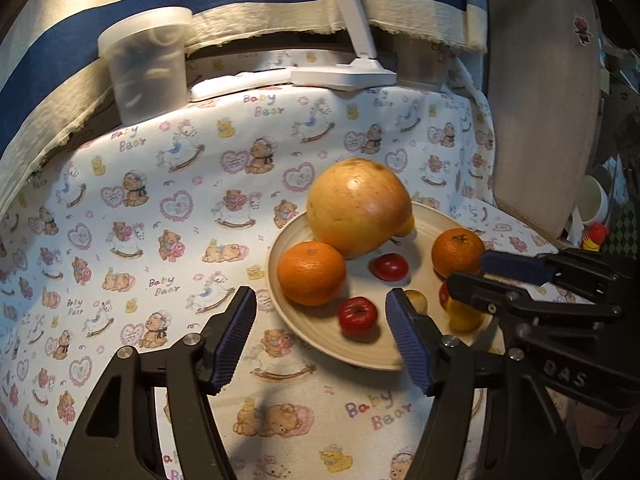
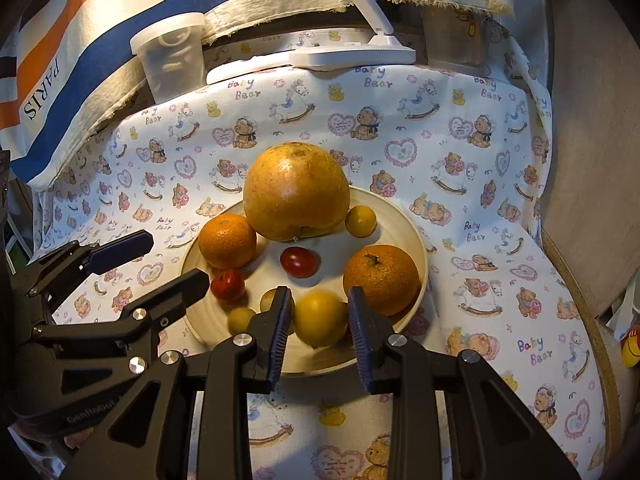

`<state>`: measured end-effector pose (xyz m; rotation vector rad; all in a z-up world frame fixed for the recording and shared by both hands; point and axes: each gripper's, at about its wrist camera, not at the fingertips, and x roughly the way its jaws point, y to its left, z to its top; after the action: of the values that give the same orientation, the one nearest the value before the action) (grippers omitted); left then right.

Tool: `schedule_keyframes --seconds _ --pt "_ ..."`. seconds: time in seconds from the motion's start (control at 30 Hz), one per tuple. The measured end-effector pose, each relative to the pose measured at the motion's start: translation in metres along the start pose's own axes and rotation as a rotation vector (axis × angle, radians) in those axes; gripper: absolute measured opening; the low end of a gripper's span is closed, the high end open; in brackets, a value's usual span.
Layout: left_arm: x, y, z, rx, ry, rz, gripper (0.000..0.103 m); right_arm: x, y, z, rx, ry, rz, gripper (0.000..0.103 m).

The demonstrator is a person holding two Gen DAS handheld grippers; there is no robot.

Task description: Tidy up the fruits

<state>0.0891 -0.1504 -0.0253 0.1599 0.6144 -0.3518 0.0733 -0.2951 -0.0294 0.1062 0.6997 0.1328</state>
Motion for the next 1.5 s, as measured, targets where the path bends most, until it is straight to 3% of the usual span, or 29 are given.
schedule_keyframes --seconds 0.07,0.5,0.67,0.87,0.9,0.93,1.1,1.2,1.5 --pt "-0.001 0.003 0.0 -0.01 -0.007 0.009 0.066 -0.004 -0.001 0.0 0.003 -0.025 -0.017 0.051" --pt "-0.028 0.008 0.006 -0.018 -0.125 0.062 0.066 -0.018 -0.002 0.005 0.004 -0.086 -0.033 0.052" --pt "-0.055 0.013 0.007 -0.048 -0.239 0.059 0.07 -0.038 0.0 0.005 -0.002 -0.178 -0.033 0.052" --pt "-0.085 0.022 -0.007 -0.034 -0.372 0.117 0.098 -0.063 0.01 0.0 -0.023 -0.319 -0.028 0.066" --pt "-0.091 0.025 -0.01 -0.039 -0.393 0.127 0.102 -0.066 0.012 -0.001 -0.024 -0.343 -0.025 0.077" --pt "-0.096 0.028 -0.013 -0.047 -0.411 0.134 0.102 -0.07 0.013 -0.002 -0.02 -0.369 -0.027 0.087" --pt "-0.11 0.041 -0.02 -0.064 -0.444 0.143 0.102 -0.085 0.017 -0.008 -0.013 -0.474 -0.041 0.09" --pt "-0.114 0.045 -0.026 -0.059 -0.469 0.17 0.102 -0.087 0.018 -0.011 -0.005 -0.505 -0.047 0.103" --pt "-0.115 0.049 -0.037 -0.06 -0.495 0.18 0.102 -0.076 0.027 -0.017 -0.055 -0.5 -0.082 0.103"
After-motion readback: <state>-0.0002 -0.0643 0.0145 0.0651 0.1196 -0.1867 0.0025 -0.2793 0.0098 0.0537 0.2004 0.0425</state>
